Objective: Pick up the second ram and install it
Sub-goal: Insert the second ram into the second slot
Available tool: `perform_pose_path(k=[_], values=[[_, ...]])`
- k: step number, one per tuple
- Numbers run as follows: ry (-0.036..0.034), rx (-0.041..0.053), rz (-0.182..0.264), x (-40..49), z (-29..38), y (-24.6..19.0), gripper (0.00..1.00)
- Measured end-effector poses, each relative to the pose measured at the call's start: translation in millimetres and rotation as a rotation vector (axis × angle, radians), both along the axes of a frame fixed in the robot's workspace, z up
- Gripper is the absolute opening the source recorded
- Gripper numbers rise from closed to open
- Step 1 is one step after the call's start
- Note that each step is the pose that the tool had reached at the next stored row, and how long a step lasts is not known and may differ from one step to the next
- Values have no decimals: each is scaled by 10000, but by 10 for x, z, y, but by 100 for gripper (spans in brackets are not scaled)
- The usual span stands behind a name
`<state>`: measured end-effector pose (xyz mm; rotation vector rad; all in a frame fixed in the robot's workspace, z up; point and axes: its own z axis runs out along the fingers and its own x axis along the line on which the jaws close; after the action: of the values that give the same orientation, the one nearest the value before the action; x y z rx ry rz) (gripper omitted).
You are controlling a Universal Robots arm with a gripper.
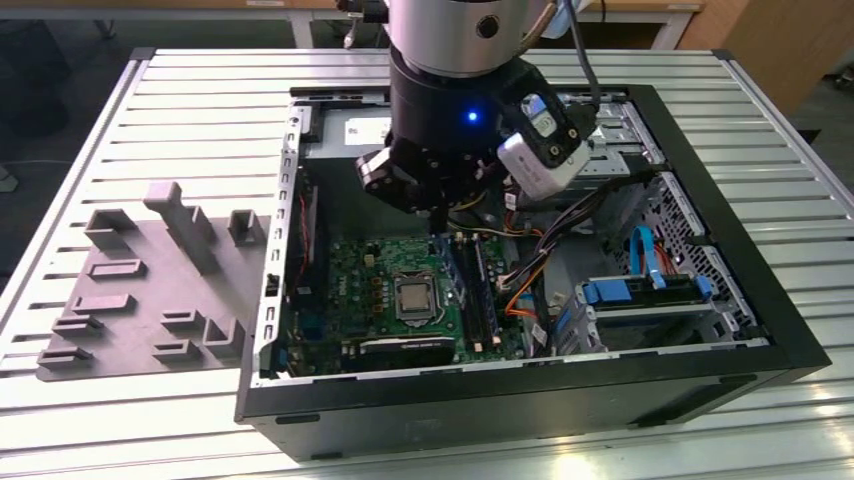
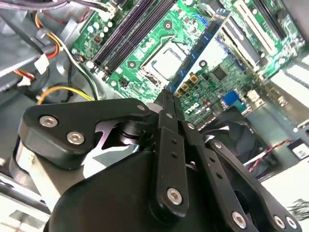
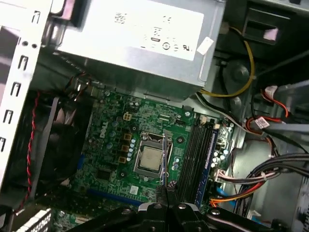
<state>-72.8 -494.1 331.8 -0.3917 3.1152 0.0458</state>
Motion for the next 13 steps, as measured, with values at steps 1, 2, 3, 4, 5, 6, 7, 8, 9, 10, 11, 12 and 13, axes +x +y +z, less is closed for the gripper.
perform_pose_path(k=[1,2,3,4,5,6,7,8,9,10,11,12,13], values=[[0,0,179,0,-2,0,11],[0,0,358,0,-4,0,11],[0,0,540,0,-7,0,11],[0,0,718,0,-9,0,11],[0,0,910,0,-12,0,11],[0,-1,1088,0,-14,0,11],[0,-1,1270,0,-16,0,11],[0,0,1449,0,-18,0,11],[0,0,1628,0,-21,0,11],[0,-1,1809,0,-23,0,11],[0,0,1987,0,-25,0,11],[0,-1,2186,0,-28,0,11],[0,-1,2364,0,-30,0,11]])
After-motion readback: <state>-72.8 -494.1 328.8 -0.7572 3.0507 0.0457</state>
